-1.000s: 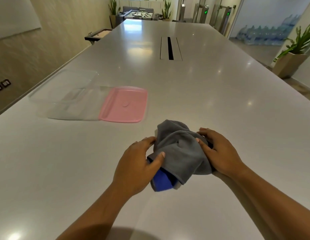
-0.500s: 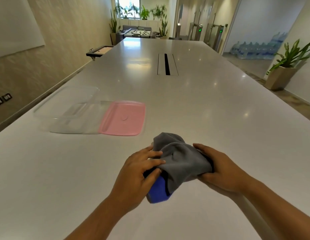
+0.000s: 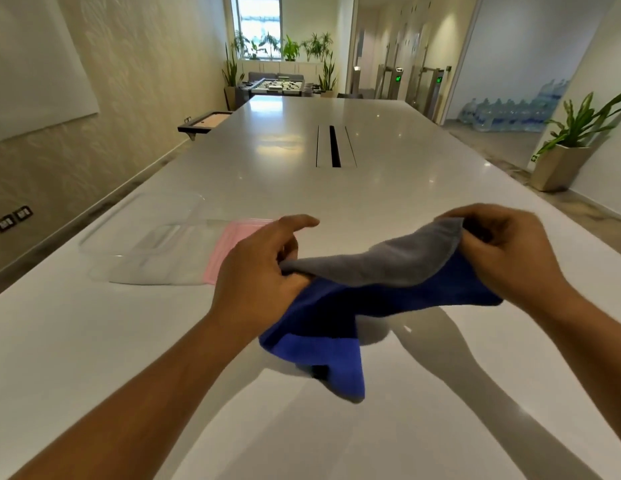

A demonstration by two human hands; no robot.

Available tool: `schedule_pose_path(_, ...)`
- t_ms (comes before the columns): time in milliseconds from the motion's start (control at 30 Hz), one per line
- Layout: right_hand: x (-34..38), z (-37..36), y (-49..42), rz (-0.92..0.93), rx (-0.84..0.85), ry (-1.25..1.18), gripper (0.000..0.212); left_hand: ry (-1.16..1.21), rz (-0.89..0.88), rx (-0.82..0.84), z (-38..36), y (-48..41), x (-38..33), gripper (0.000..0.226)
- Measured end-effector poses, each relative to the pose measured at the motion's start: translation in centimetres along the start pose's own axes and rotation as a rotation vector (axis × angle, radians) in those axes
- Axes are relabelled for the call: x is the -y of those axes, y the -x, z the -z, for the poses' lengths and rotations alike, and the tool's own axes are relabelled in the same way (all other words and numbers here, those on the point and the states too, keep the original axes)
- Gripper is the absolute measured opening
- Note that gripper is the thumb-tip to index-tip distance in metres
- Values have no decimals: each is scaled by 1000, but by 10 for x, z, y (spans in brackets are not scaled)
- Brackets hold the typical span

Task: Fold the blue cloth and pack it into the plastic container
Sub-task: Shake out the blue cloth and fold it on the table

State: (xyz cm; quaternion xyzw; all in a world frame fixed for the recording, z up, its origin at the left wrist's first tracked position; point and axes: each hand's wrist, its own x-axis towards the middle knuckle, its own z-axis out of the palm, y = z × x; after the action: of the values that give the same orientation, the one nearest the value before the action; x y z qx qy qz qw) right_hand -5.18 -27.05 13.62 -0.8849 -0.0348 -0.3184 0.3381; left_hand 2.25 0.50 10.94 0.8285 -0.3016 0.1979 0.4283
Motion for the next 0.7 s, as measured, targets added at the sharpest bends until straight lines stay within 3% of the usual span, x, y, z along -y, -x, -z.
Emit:
schedule_pose_path(67,9,12,-15,12,-19,10,22,-52,-122,-73,2,-15,-8,51)
schedule_pose_path(167,27,23,-35,24,-56,-24,17,-154,-309,-51,-3,-28,-20,58)
schedule_pose_path(267,44,30,-47,47,-77,-9,13,-128,-486,-37,-13,-32,-31,44)
schedule_pose_path(333,52,36,-53,58,-89,45,10,261,-259,-145,-15,-39,-43,33)
schedule_pose_path(400,55,45,-57,52,-70,73,10,693,153,-298,-8,-53,-53,22)
schedule_pose_path(467,53,57,-59,32,27,129,19,849,359,-303,0,-66,-53,12)
schedule_pose_path(567,47,77,-60,33,183,278,16,577,163,-247,14,-70,-45,23)
schedule_pose_path(700,31,95,-63,25,106,312,13,350,81,-240,31,-76,-30,19)
